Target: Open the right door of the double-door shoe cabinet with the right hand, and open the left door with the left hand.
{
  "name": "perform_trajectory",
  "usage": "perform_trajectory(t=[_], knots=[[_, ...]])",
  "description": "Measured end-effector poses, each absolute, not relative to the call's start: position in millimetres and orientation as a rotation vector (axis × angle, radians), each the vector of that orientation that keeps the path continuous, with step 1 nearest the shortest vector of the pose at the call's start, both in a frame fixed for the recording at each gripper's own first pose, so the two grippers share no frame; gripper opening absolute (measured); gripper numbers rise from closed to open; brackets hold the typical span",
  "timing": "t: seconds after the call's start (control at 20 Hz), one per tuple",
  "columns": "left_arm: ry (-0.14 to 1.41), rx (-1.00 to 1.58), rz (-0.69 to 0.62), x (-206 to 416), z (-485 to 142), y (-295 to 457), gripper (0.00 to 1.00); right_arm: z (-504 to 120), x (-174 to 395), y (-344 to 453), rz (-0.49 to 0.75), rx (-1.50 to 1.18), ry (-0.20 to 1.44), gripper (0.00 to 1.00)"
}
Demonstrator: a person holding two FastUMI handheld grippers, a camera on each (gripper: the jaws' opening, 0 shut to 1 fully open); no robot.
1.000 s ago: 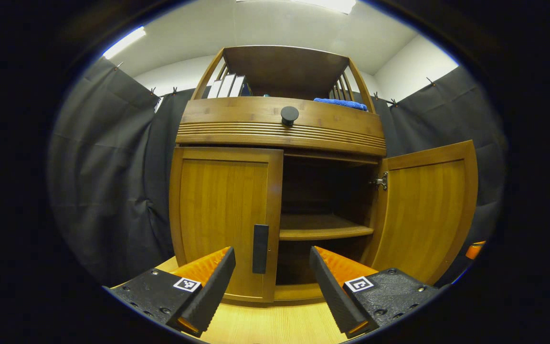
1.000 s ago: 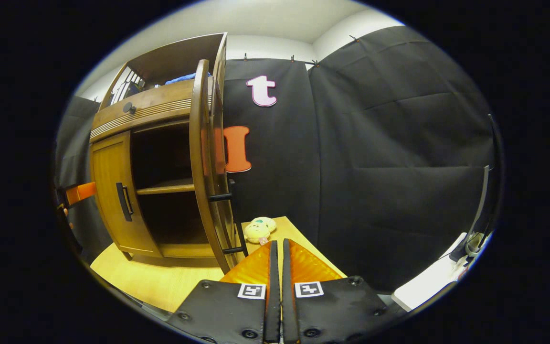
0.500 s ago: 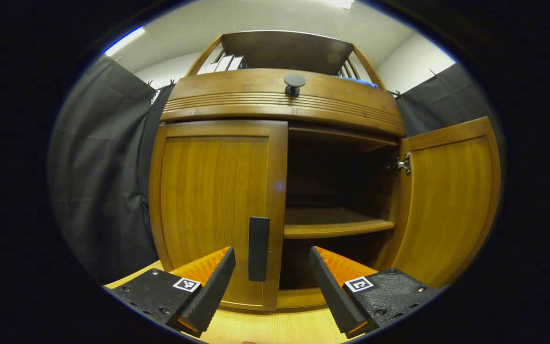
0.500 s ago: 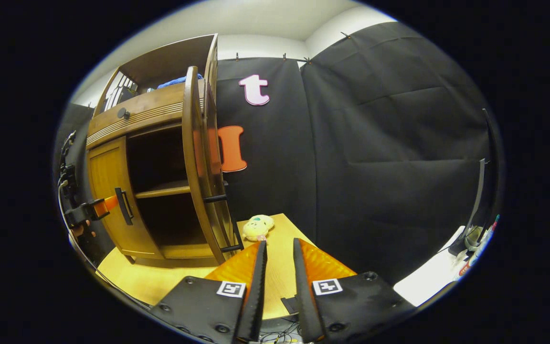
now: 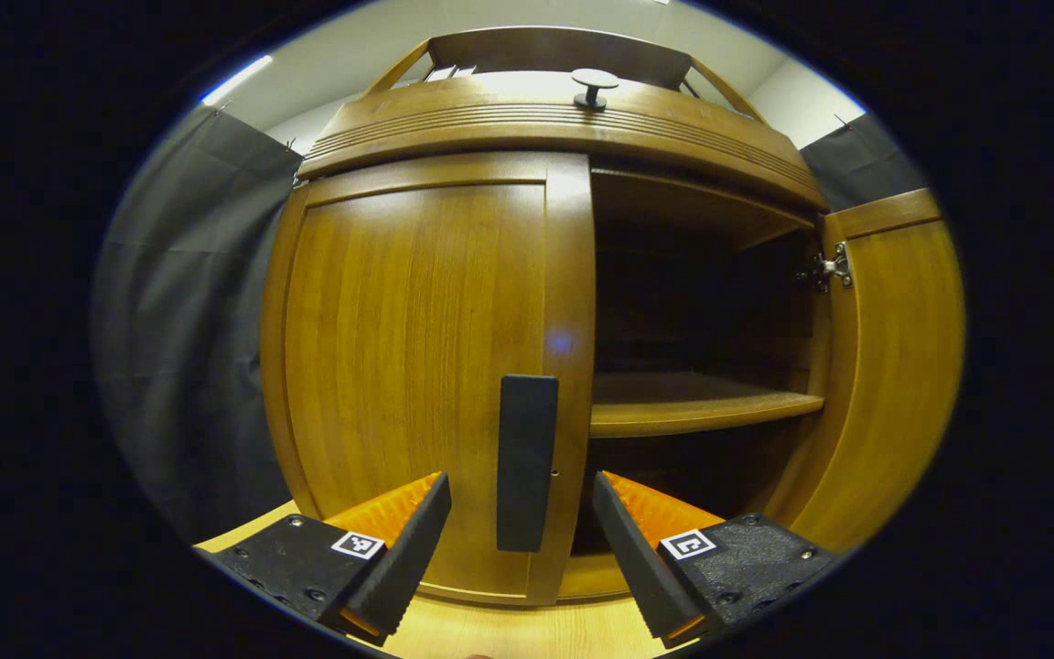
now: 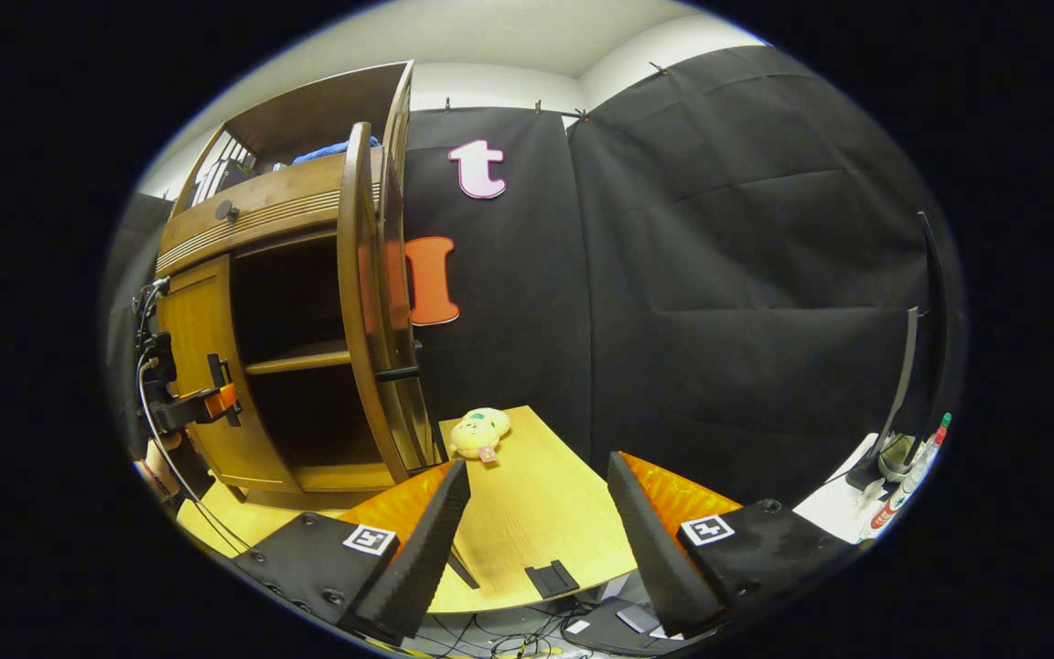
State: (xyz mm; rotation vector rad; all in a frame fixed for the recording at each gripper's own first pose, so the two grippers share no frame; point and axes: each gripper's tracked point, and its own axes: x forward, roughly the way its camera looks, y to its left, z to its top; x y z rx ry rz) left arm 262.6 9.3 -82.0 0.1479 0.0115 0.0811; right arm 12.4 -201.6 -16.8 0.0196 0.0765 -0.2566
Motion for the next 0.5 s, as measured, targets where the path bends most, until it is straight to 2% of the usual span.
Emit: perform_trajectory(t=[0.05, 0.2, 0.3, 0.35, 0.5], knots=[[0.014, 0.159, 0.075, 268, -85, 11, 0.92, -16, 11, -203, -0.26, 0.017, 0.076, 0.98], [0.009, 0.178, 0.067, 280, -84, 15, 0.91, -18, 11, -204, -0.265, 0.013, 0.083, 0.98], [0.011, 0.176, 0.061, 285, -85, 15, 0.85, -19, 13, -202, -0.264, 0.014, 0.085, 0.98], [0.008, 0.172, 0.064, 287, -85, 16, 0.81, -18, 14, -201, -0.263, 0.013, 0.084, 0.98], [0.011, 0.14, 0.046, 291, -87, 11, 0.53, -16, 16, -199, -0.256, 0.008, 0.076, 0.98]])
